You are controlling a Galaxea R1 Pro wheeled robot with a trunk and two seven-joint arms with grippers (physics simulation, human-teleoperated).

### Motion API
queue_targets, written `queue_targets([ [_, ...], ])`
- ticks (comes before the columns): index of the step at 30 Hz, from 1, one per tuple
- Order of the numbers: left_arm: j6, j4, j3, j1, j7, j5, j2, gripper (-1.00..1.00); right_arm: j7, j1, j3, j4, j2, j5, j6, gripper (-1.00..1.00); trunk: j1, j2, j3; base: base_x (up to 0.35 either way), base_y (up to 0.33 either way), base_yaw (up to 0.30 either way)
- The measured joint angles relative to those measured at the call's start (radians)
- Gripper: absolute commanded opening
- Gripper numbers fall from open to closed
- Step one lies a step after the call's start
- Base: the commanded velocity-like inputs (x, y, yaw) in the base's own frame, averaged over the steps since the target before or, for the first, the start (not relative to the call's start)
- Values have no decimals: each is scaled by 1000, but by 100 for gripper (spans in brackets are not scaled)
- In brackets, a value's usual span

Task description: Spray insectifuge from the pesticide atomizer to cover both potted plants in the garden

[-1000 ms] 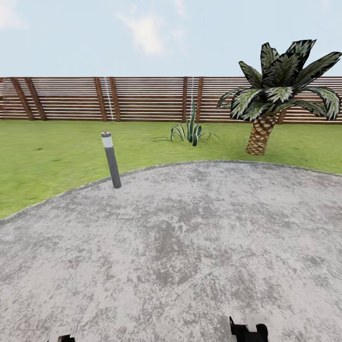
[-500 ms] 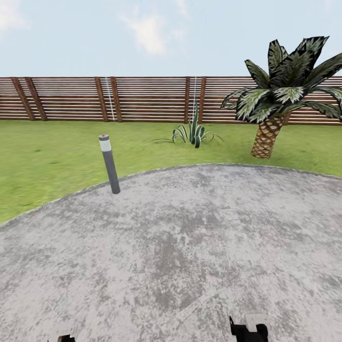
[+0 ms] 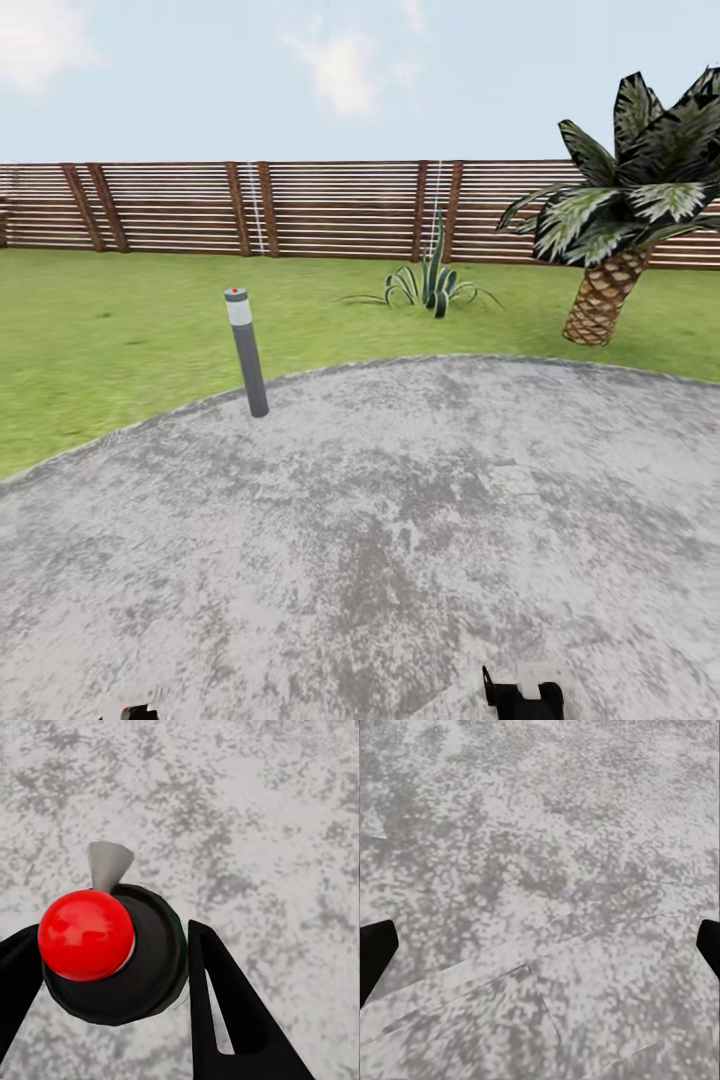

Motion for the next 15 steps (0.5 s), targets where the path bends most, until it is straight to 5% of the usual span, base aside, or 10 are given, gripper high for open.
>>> queue_targets([
  [15,0,0,0,0,-1,0,0,-100,0,0,0,0,0,0,0,100,0,0,0,338,-30,277],
])
